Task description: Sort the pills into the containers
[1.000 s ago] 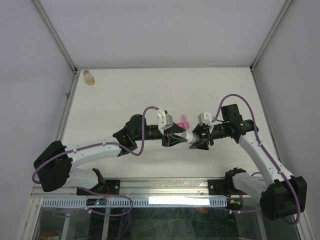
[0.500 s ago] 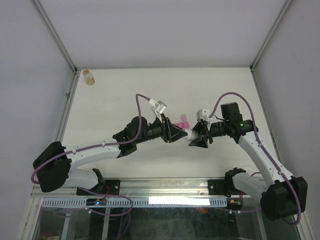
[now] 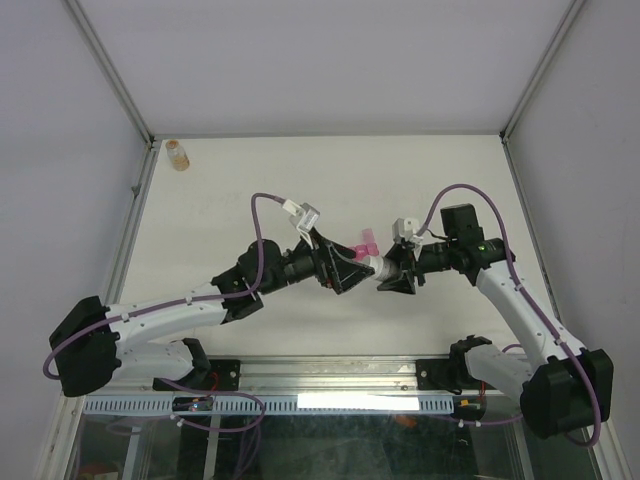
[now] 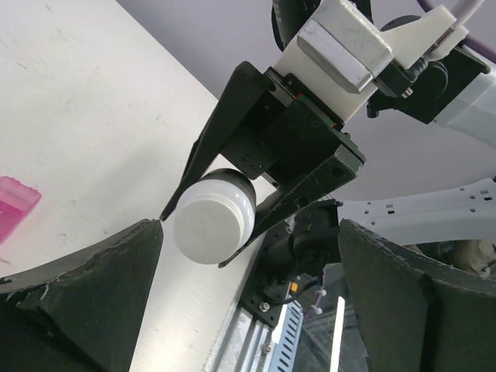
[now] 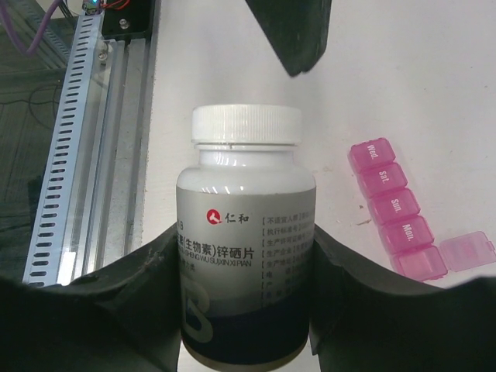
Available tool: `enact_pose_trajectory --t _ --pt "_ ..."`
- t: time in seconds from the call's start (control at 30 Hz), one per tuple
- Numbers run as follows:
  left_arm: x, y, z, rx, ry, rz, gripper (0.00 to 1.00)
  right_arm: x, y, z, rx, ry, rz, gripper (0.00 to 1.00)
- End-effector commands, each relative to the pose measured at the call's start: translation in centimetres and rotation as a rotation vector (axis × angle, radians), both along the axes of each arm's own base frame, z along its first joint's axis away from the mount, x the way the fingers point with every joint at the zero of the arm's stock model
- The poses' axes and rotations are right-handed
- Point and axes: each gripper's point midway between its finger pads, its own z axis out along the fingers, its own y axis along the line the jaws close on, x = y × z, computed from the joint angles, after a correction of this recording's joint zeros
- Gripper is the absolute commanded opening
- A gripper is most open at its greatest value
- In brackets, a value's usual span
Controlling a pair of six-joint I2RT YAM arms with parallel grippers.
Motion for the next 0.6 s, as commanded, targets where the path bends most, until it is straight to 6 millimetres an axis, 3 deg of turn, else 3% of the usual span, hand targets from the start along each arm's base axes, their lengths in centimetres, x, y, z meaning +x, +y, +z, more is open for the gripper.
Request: enact_pose_trajectory --t 0.0,0.13,0.3,0.47,0.57 --pt "0.5 2.2 2.1 -0.038 -0.199 0.065 0.99 0.3 0.3 1.5 0.033 -0.064 0.035 0.00" --pt "-1.7 3.6 0.9 0.022 -0.552 -0.057 0.99 -0.3 0.3 1.4 0.051 -0.103 0.068 0.00" --pt "-3.3 3.2 -1.0 0.108 -0.915 -0.200 0.99 -1.0 0.3 0.2 0.069 -0.178 0.125 0.00" --pt "-2.8 1.3 -1.3 0.142 -0.999 -0.287 0.98 -1.3 0.2 -0.6 0.064 -0.241 0.152 0.00" --pt "-1.9 0.0 -1.4 0.167 -0.982 -0.322 0.91 -1.3 0.1 -0.7 0.062 -0.247 0.153 0.00"
